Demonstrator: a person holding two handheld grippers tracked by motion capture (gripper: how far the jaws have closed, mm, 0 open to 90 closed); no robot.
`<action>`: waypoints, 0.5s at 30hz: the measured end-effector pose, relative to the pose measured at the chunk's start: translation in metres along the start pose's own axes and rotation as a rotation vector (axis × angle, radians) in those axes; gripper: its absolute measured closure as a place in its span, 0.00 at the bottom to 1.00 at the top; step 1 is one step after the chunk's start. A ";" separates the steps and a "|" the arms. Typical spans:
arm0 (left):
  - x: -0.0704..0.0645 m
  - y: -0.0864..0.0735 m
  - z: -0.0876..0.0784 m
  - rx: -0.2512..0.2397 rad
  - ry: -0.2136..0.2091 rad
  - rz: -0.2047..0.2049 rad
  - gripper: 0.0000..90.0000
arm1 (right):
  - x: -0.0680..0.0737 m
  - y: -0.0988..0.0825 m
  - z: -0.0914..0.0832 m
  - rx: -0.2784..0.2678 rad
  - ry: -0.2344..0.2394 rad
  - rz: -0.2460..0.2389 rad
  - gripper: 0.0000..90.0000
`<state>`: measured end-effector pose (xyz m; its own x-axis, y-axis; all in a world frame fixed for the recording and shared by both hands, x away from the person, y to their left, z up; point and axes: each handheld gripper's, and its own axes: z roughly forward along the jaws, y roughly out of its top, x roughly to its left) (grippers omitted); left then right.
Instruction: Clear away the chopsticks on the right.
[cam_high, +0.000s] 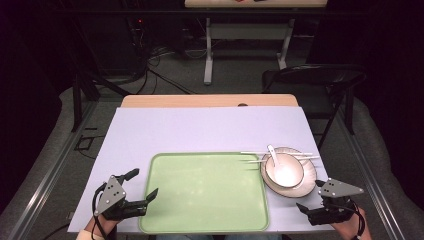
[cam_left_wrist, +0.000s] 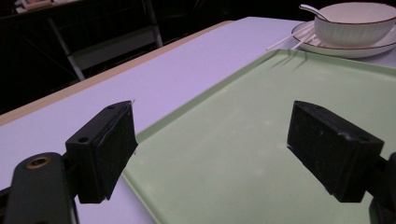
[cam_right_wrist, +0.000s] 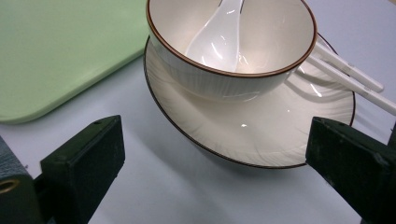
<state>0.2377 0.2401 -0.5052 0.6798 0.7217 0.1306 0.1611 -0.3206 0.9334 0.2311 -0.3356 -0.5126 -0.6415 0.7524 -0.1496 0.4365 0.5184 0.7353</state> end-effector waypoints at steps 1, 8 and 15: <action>0.000 0.000 0.000 0.002 -0.003 0.002 0.17 | 0.000 0.000 0.000 0.003 -0.003 -0.002 0.04; 0.000 0.000 0.000 0.001 0.001 -0.001 0.17 | 0.001 0.002 -0.007 -0.065 -0.037 -0.020 0.03; 0.000 0.000 -0.001 -0.007 0.018 -0.009 0.17 | 0.007 0.010 -0.010 -0.101 -0.054 -0.037 0.03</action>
<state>0.2367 0.2408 -0.5046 0.6651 0.7356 0.1286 0.1617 -0.3100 0.9369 0.2247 -0.3292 -0.5004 -0.6201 0.7555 -0.2114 0.3452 0.5048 0.7912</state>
